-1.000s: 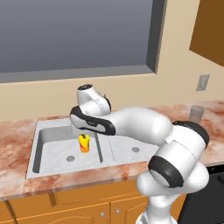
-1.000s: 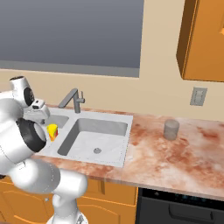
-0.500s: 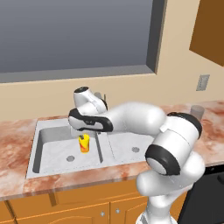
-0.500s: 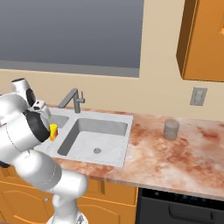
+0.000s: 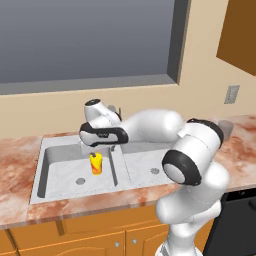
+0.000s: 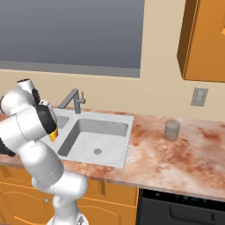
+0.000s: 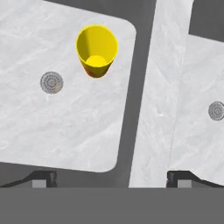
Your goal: Move any existing items from the left basin to the right basin for drying. Then move the glass cup from the counter to the left basin of the sink for washing.
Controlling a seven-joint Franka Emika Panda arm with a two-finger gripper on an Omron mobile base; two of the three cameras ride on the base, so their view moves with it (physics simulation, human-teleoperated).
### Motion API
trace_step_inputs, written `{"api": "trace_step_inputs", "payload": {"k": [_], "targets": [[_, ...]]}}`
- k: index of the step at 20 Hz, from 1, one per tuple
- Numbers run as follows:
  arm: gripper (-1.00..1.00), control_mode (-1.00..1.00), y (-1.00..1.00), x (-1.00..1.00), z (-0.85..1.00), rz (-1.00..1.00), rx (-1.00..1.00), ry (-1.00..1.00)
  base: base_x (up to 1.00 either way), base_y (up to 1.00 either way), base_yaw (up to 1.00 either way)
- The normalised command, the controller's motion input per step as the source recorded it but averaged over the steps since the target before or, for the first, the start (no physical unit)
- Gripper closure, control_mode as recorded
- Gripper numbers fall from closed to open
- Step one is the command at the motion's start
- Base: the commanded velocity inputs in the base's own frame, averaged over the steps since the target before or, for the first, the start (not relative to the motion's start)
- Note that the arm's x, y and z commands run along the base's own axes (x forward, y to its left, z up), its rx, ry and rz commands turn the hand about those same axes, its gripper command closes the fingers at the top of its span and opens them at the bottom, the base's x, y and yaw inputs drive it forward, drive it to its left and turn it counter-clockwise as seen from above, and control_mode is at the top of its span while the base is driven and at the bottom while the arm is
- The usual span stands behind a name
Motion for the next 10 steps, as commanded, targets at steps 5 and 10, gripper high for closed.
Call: {"api": "trace_step_inputs", "payload": {"k": [5, 10], "targets": [[-1.0, -1.0, 0.06, 0.29, -0.24, 0.0, 0.0, 0.0, 0.0, 0.0, 0.0], [-1.0, -1.0, 0.12, 0.26, -0.26, 0.0, 0.0, 0.0, 0.0, 0.0, 0.0]]}}
